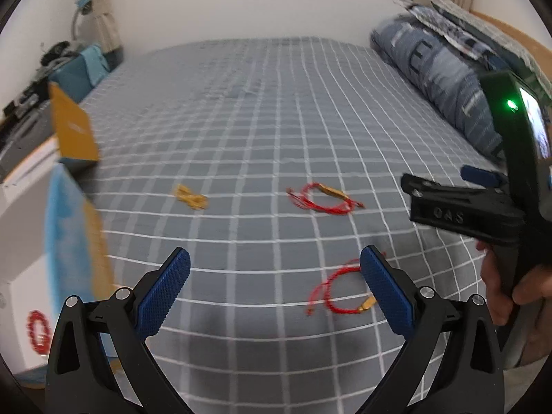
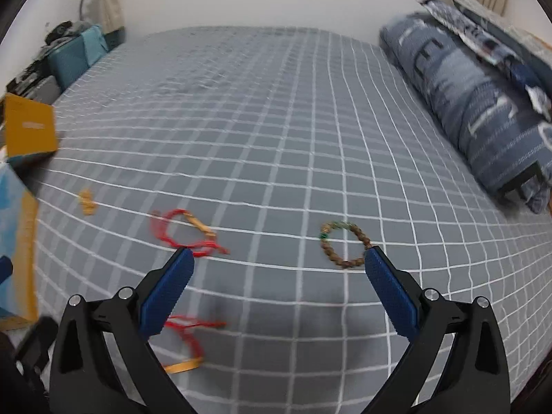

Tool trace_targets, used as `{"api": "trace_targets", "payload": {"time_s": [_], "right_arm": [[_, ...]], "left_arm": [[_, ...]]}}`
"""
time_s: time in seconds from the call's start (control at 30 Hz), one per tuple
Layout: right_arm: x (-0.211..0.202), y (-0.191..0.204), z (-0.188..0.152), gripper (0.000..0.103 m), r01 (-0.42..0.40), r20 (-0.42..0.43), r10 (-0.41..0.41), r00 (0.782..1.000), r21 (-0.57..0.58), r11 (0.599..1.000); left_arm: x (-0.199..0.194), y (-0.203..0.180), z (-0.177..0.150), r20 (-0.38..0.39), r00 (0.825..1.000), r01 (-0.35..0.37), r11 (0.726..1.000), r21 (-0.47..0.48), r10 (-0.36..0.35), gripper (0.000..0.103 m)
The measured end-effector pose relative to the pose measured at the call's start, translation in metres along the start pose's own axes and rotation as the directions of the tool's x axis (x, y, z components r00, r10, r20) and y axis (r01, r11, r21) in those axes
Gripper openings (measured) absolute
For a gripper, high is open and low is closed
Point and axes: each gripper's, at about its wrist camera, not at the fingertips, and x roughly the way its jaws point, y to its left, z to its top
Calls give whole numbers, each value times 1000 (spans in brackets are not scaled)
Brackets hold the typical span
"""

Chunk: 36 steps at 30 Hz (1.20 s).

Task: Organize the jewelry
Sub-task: 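Move both open tools back over the bracelets on the bed, then grasp the red string bracelet with the left tool while the right tool grasps the brown wooden bead bracelet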

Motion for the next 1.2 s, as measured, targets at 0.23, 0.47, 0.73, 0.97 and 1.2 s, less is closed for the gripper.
{"api": "trace_targets", "payload": {"time_s": [0.23, 0.47, 0.73, 0.97, 1.2], "right_arm": [[58, -27, 0, 95, 6, -70, -5, 998, 17, 1000], [94, -52, 1, 95, 12, -138, -5, 990, 52, 999], [113, -65, -3, 95, 8, -171, 5, 985, 76, 997], [116, -71, -2, 95, -4, -150, 21, 988, 115, 993], [115, -71, -3, 67, 22, -153, -4, 988, 114, 993]], "left_arm": [[63, -30, -19, -96, 995, 22, 998, 56, -17, 97], [86, -46, -40, -149, 987, 65, 995, 71, -53, 97], [90, -42, -45, -138, 988, 76, 996, 48, -69, 97], [90, -46, -44, -139, 988, 72, 996, 52, -64, 96], [88, -46, -44, -145, 989, 36, 996, 87, -24, 66]]}}
